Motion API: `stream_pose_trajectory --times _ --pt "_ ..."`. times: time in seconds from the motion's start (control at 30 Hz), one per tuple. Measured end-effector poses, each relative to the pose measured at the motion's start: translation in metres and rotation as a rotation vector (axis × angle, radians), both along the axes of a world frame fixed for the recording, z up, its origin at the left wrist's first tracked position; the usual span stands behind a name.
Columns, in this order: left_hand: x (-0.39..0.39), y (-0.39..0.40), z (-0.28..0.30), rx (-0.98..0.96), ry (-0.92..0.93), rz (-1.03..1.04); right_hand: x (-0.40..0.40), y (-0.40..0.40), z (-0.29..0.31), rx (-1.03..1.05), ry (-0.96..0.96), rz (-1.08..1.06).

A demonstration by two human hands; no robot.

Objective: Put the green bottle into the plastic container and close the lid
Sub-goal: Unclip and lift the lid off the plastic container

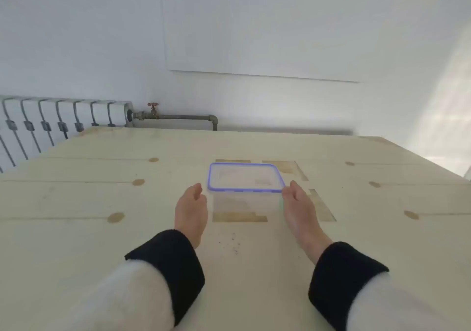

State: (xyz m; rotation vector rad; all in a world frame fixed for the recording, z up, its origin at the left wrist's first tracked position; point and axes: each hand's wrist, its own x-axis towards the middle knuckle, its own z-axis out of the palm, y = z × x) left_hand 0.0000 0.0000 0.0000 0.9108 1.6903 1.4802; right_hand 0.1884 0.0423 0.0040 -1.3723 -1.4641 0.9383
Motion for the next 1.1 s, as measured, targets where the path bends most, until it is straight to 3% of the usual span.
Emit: stream_pose_trajectory --times 0.5,1.1 --pt "0.0 -0.003 0.004 0.042 0.003 -0.034 0.002 0.0 0.001 -0.013 0.064 -0.049" --pt "-0.006 -0.023 -0.001 -0.011 0.052 0.04 0.019 -0.018 0.007 0.037 -0.161 -0.159"
